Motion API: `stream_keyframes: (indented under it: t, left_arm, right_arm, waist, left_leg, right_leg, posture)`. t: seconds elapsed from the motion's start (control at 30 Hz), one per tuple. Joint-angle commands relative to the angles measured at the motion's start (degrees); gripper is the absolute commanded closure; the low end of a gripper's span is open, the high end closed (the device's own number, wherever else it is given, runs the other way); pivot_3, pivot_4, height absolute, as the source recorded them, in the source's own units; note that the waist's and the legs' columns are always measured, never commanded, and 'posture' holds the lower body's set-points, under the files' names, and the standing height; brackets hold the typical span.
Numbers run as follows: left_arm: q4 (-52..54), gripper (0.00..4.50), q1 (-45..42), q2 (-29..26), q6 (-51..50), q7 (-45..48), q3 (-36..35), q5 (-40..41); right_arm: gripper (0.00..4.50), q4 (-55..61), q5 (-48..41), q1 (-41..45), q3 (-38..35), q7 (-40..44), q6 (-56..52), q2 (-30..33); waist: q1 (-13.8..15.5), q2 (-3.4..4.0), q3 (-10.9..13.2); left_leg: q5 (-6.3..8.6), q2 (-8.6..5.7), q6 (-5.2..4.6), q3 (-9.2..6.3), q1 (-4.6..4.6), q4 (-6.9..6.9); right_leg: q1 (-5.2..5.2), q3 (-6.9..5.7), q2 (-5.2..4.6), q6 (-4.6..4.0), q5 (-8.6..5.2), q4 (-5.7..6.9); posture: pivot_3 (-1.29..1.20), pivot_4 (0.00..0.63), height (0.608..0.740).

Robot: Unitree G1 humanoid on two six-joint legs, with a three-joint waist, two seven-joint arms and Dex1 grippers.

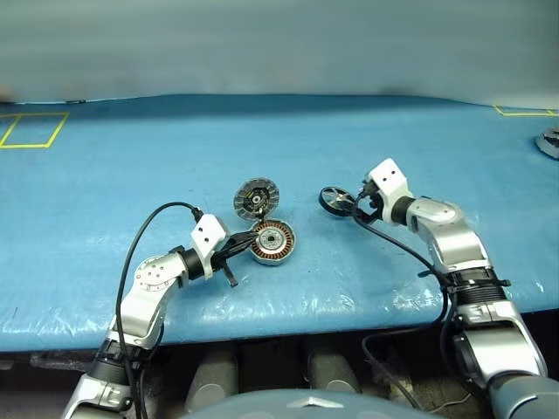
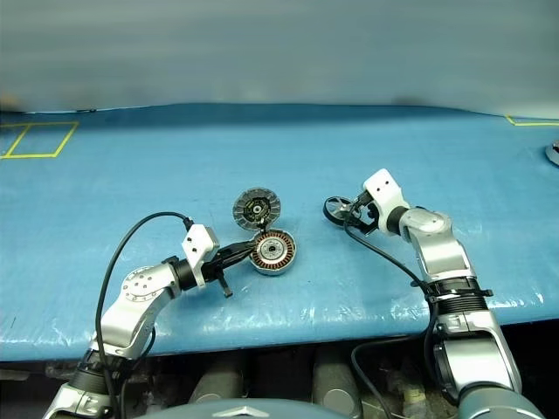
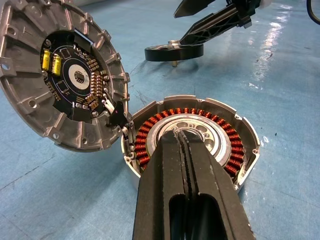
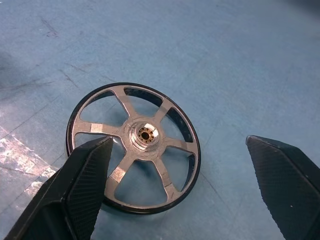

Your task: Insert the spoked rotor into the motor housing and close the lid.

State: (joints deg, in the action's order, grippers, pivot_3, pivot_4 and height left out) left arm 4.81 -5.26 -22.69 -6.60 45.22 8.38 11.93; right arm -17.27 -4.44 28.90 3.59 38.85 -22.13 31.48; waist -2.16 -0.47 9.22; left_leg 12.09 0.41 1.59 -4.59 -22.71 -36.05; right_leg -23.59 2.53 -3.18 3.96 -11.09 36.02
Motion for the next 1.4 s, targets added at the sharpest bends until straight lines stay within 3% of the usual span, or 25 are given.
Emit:
stream_keyframes:
  t: [0.03,0.8,1.17,1.4]
  left_arm:
    - [1.3,4.47,-1.4,0.6,1.4,0.0,0.0,0.5]
    - [-0.1,4.47,-1.5,0.7,1.6,-2.5,0.1,-1.9]
    - [-0.3,4.47,-0.7,0.7,1.8,-3.1,0.3,-2.8]
    - [-0.9,4.47,-1.3,0.9,2.0,-3.0,0.6,-3.0]
  right_arm:
    - [0.00,3.5,-0.4,-0.4,-0.1,0.7,-0.5,-0.1]
    - [0.00,8.2,1.4,-4.7,1.5,-0.8,-1.5,-1.4]
    - [0.00,13.1,4.8,-6.8,1.3,-7.1,-2.3,-1.7]
    - [0.00,16.2,5.9,-6.7,1.8,-6.9,-2.9,-1.0]
  waist:
    - [0.0,0.00,0.0]
    - [0.0,0.00,0.0]
    - [0.0,0.00,0.0]
    - [0.0,0.00,0.0]
  left_leg:
    - [0.00,0.00,0.00,0.00,0.00,0.00]
    - [0.00,0.00,0.00,0.06,0.00,0.03]
    - [0.01,0.00,0.00,0.06,0.00,0.03]
    - [0.01,0.00,0.00,0.07,0.00,0.03]
  right_leg:
    - [0.00,0.00,0.00,0.00,0.00,0.00]
    - [-0.05,0.05,0.00,0.02,0.01,-0.01]
    - [-0.06,0.06,0.00,0.02,0.01,-0.01]
    - [-0.06,0.06,0.00,0.02,0.01,-0.01]
  posture:
    - [0.00,0.150,0.740]
    - [0.00,0.150,0.740]
    - [0.00,0.150,0.740]
    - [0.00,0.150,0.740]
